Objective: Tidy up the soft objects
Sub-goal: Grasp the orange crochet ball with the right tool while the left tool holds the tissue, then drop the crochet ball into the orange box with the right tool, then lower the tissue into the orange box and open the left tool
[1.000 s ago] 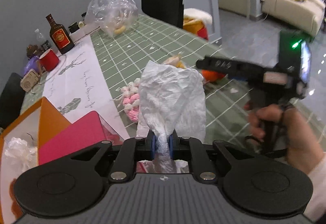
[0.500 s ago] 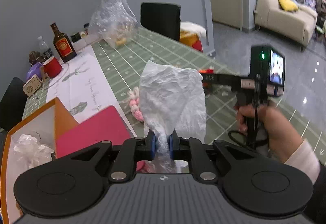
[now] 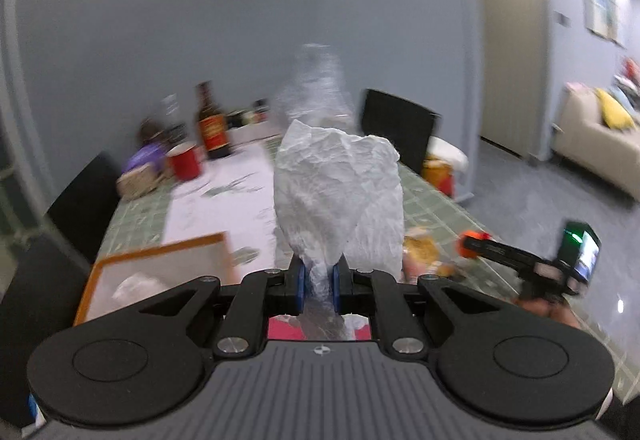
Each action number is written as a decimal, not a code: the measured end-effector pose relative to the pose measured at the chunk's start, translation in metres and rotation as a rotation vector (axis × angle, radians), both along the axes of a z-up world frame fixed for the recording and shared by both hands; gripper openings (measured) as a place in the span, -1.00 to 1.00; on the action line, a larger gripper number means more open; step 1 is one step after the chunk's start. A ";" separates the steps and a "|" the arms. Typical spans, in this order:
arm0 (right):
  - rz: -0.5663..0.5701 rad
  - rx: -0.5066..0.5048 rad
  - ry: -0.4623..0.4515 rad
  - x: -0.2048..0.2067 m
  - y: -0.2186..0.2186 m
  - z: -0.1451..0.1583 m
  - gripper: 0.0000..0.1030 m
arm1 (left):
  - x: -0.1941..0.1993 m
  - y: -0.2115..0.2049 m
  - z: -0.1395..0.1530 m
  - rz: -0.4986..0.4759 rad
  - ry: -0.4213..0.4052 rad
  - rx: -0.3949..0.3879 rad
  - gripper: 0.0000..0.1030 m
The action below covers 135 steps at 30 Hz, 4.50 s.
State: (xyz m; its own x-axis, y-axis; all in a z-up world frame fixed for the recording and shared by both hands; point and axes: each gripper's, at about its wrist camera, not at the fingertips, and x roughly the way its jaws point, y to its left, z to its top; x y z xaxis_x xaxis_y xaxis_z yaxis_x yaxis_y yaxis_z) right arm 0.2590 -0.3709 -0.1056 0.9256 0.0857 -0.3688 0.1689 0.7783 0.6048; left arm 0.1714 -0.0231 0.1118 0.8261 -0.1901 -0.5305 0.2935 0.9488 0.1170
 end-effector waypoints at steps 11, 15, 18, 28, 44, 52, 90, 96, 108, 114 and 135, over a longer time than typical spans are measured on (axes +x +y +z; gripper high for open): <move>0.007 -0.099 0.004 0.000 0.012 0.009 -0.13 | 0.037 0.106 0.002 0.181 -0.041 -0.220 -0.73; 0.014 -0.107 -0.004 0.002 0.013 0.009 -0.13 | 0.051 0.135 0.000 0.236 -0.053 -0.273 -0.73; 0.017 -0.115 -0.007 0.001 0.014 0.009 -0.13 | 0.056 0.149 -0.003 0.243 -0.059 -0.292 -0.73; 0.018 -0.136 -0.012 -0.002 0.020 0.010 -0.13 | 0.054 0.160 -0.010 0.226 -0.086 -0.300 -0.73; 0.171 -0.031 -0.258 -0.029 0.074 0.091 -0.13 | 0.039 0.197 0.004 0.268 -0.128 -0.374 -0.72; 0.508 -0.044 -0.269 -0.009 0.176 0.155 -0.13 | 0.046 0.215 0.004 0.255 -0.097 -0.424 -0.72; 0.637 -0.488 -0.111 0.047 0.333 0.141 0.71 | 0.063 0.188 -0.014 0.183 -0.023 -0.313 -0.71; 0.599 -0.461 -0.081 0.048 0.302 0.153 0.82 | 0.069 0.183 -0.018 0.161 0.006 -0.332 -0.71; 0.432 -0.290 -0.066 0.048 0.227 0.162 0.82 | 0.093 0.154 -0.047 0.051 0.146 -0.351 -0.71; 0.440 -0.284 -0.068 0.048 0.231 0.163 0.82 | 0.108 0.135 -0.068 0.108 0.167 -0.246 -0.71; 0.452 -0.329 -0.076 0.045 0.240 0.165 0.81 | 0.091 0.131 -0.050 0.247 0.050 -0.187 0.73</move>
State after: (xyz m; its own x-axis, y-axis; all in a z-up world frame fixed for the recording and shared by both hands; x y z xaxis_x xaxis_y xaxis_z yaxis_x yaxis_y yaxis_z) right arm 0.3045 -0.1312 0.0596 0.8482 0.3719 -0.3771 -0.2599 0.9126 0.3155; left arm 0.2628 0.1077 0.0614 0.8330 -0.0852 -0.5466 0.0524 0.9958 -0.0754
